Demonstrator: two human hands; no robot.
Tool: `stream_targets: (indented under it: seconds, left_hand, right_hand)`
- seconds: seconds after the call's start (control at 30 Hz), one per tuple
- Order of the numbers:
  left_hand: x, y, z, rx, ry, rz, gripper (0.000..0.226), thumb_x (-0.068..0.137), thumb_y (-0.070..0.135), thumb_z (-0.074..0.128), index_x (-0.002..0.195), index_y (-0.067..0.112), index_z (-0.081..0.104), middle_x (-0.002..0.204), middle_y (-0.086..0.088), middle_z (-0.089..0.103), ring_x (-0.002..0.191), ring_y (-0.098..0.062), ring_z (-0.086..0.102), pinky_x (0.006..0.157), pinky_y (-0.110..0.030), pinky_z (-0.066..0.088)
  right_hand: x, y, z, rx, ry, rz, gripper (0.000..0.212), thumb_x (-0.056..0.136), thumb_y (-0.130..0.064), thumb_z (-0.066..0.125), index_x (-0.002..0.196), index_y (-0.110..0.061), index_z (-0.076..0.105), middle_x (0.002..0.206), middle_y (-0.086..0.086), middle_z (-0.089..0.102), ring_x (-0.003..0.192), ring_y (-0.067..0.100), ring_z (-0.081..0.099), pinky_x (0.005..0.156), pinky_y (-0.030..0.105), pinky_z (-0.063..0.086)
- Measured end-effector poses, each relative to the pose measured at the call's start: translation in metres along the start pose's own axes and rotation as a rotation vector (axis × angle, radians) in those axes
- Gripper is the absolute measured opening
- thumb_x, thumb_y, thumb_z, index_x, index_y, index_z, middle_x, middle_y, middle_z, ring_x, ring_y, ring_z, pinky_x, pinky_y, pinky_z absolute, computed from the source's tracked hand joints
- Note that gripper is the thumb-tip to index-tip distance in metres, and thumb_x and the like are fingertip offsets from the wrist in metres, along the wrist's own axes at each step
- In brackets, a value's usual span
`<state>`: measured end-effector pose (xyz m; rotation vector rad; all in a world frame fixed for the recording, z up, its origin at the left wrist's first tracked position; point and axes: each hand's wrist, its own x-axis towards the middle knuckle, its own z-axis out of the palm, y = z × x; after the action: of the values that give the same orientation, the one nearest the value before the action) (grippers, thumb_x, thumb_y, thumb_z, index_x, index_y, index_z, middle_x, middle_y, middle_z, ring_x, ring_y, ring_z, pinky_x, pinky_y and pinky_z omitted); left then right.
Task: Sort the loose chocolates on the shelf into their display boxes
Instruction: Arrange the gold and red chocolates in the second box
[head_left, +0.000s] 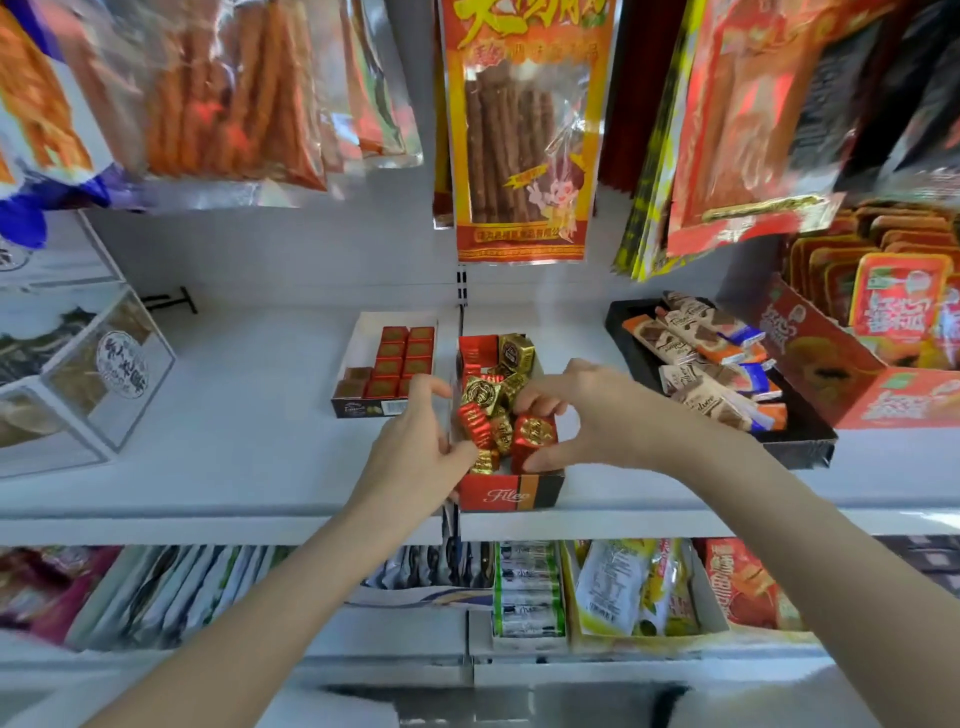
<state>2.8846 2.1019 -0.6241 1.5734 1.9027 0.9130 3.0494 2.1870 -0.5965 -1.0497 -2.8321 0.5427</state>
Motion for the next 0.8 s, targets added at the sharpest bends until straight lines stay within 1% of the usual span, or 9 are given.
stream_targets:
  seconds: [0.1, 0.2, 0.27, 0.33, 0.43, 0.53, 0.63, 0.7, 0.8]
  left_hand:
    - [0.001, -0.003, -0.001, 0.068, 0.004, 0.039, 0.037, 0.087, 0.015, 0.056, 0.115, 0.021, 0.034, 0.064, 0.004, 0.049, 0.060, -0.011, 0.053, 0.054, -0.024, 0.047]
    - [0.011, -0.004, -0.012, 0.109, 0.046, 0.069, 0.030, 0.087, 0.024, 0.056, 0.113, 0.024, 0.042, 0.082, 0.009, 0.052, 0.073, -0.002, 0.051, 0.060, -0.015, 0.038]
    - [0.019, -0.002, -0.021, 0.086, 0.055, 0.125, 0.027, 0.085, 0.025, 0.059, 0.111, 0.023, 0.050, 0.092, 0.013, 0.051, 0.087, -0.004, 0.052, 0.074, -0.015, 0.039]
    - [0.022, 0.000, -0.026, 0.095, -0.027, 0.194, 0.033, 0.083, 0.025, 0.061, 0.115, 0.023, 0.053, 0.102, 0.014, 0.051, 0.100, -0.004, 0.050, 0.088, -0.019, 0.038]
    - [0.024, 0.004, -0.020, 0.167, -0.131, 0.253, 0.044, 0.080, 0.032, 0.064, 0.121, 0.026, 0.051, 0.110, 0.015, 0.054, 0.108, -0.005, 0.044, 0.092, -0.023, 0.034]
    - [0.027, 0.009, -0.009, 0.211, -0.115, 0.262, 0.048, 0.078, 0.037, 0.065, 0.123, 0.029, 0.051, 0.095, 0.022, 0.046, 0.109, -0.008, 0.035, 0.090, -0.029, 0.030]
    - [0.030, 0.009, -0.003, 0.242, -0.096, 0.265, 0.048, 0.078, 0.040, 0.065, 0.123, 0.030, 0.051, 0.101, 0.013, 0.047, 0.112, -0.009, 0.033, 0.096, -0.033, 0.029]
    - [0.033, 0.006, -0.001, 0.235, -0.099, 0.287, 0.043, 0.080, 0.038, 0.063, 0.121, 0.031, 0.053, 0.107, 0.012, 0.058, 0.107, -0.007, 0.034, 0.095, -0.033, 0.029]
    - [0.034, 0.003, -0.002, 0.192, -0.067, 0.296, 0.036, 0.083, 0.031, 0.061, 0.118, 0.029, 0.055, 0.106, 0.011, 0.062, 0.102, -0.002, 0.036, 0.093, -0.029, 0.032]
  right_hand:
    - [0.012, -0.010, 0.004, -0.117, -0.078, 0.046, 0.047, 0.076, -0.038, 0.069, 0.116, -0.018, 0.051, 0.076, -0.010, 0.041, 0.089, 0.015, 0.040, 0.067, 0.027, 0.032]
    - [0.016, -0.009, 0.000, -0.041, -0.074, 0.064, 0.046, 0.077, -0.034, 0.070, 0.116, -0.016, 0.053, 0.089, -0.002, 0.054, 0.084, 0.015, 0.044, 0.068, 0.027, 0.036]
    - [0.015, -0.005, -0.007, 0.063, -0.060, 0.101, 0.044, 0.076, -0.034, 0.071, 0.114, -0.019, 0.056, 0.097, 0.001, 0.058, 0.086, 0.015, 0.050, 0.071, 0.026, 0.040]
    - [0.015, -0.001, -0.011, 0.243, -0.014, 0.147, 0.036, 0.074, -0.031, 0.073, 0.105, -0.021, 0.058, 0.098, 0.001, 0.063, 0.085, 0.013, 0.055, 0.068, 0.022, 0.041]
    - [0.017, -0.001, -0.010, 0.502, 0.063, 0.210, 0.032, 0.075, -0.026, 0.072, 0.101, -0.015, 0.059, 0.095, 0.008, 0.069, 0.083, 0.016, 0.062, 0.066, 0.019, 0.044]
    - [0.018, 0.000, -0.006, 0.558, 0.112, 0.224, 0.029, 0.074, -0.025, 0.073, 0.100, -0.016, 0.060, 0.091, 0.013, 0.071, 0.088, 0.029, 0.064, 0.073, 0.033, 0.046]
    - [0.015, 0.003, -0.005, 0.621, 0.089, 0.206, 0.025, 0.073, -0.020, 0.074, 0.094, -0.021, 0.061, 0.091, 0.014, 0.071, 0.079, 0.025, 0.061, 0.072, 0.031, 0.044]
    - [0.012, 0.006, -0.007, 0.657, 0.050, 0.215, 0.026, 0.073, -0.017, 0.074, 0.096, -0.019, 0.060, 0.092, 0.015, 0.071, 0.077, 0.020, 0.058, 0.071, 0.031, 0.043]
    - [0.008, 0.010, -0.008, 0.690, 0.026, 0.208, 0.031, 0.073, -0.015, 0.073, 0.102, -0.014, 0.060, 0.095, 0.017, 0.070, 0.079, 0.021, 0.058, 0.075, 0.032, 0.045]
